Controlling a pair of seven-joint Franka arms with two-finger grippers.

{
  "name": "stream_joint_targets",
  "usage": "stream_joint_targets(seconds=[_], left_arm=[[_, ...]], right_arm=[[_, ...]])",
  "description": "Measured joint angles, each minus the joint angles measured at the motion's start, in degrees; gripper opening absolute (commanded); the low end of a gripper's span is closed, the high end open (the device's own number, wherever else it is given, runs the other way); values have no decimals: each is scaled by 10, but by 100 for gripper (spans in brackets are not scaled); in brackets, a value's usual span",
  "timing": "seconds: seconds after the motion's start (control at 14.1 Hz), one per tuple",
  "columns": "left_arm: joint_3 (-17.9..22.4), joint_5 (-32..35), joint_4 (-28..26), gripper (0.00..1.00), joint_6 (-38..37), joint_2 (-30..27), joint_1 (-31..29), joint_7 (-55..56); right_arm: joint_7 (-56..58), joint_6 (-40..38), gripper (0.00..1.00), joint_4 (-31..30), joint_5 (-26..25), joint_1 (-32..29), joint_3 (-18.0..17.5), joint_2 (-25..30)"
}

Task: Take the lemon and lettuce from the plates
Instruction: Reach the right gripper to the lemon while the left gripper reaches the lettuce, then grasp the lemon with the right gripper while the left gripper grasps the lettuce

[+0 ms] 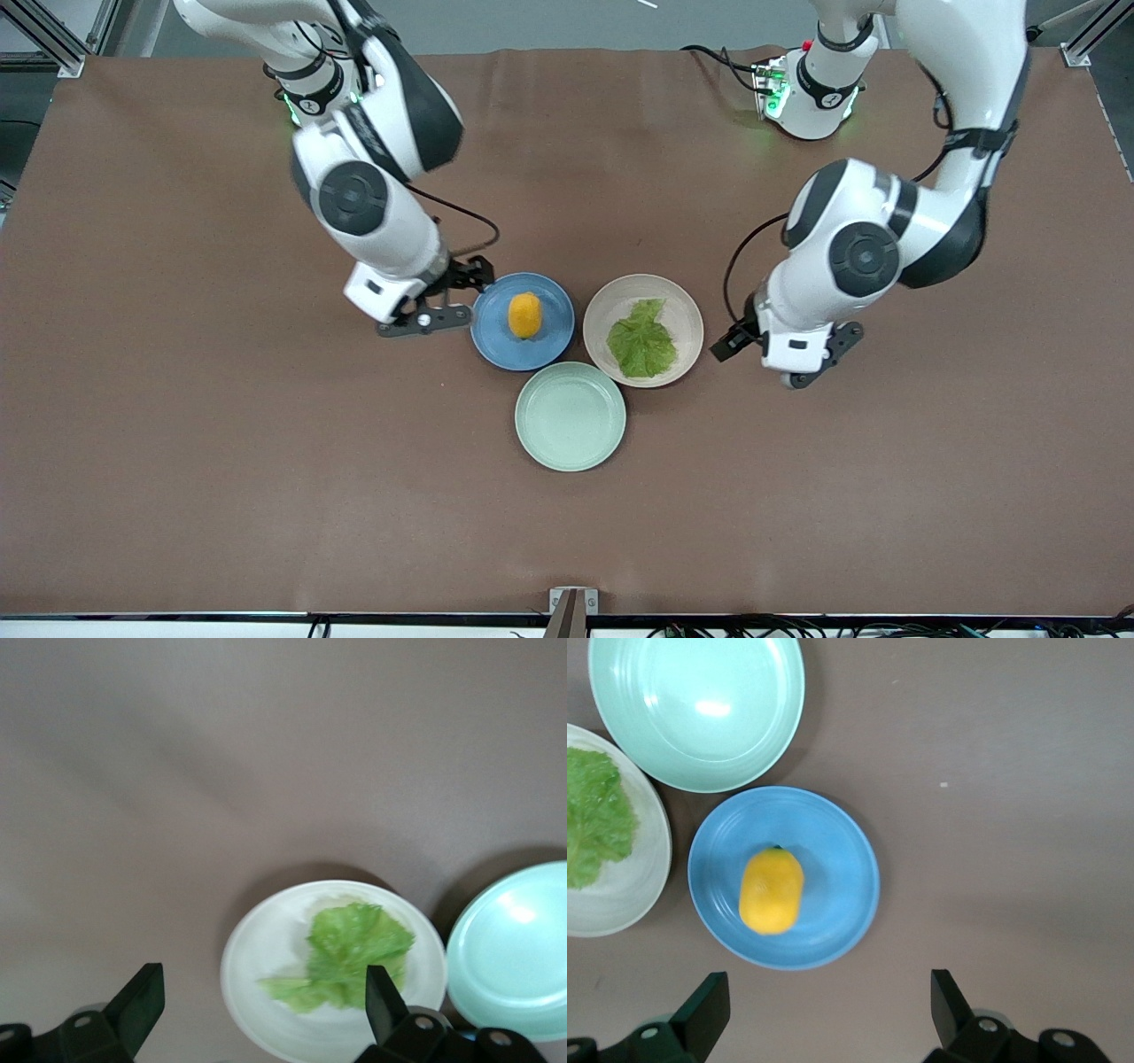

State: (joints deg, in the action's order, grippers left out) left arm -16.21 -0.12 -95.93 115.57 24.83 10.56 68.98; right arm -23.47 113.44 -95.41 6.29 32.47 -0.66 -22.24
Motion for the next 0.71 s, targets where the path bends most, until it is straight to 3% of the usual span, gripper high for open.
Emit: stream_joint_targets(seconds=[0.35, 0.71], left_arm=[[1, 3, -2, 96, 94, 79, 49, 194], [1, 23, -2, 86, 107, 112, 71, 353]], right_arm=[[-102, 107, 100, -18, 0, 64, 0, -66], [-121, 191, 100, -48, 0, 83, 2, -107]])
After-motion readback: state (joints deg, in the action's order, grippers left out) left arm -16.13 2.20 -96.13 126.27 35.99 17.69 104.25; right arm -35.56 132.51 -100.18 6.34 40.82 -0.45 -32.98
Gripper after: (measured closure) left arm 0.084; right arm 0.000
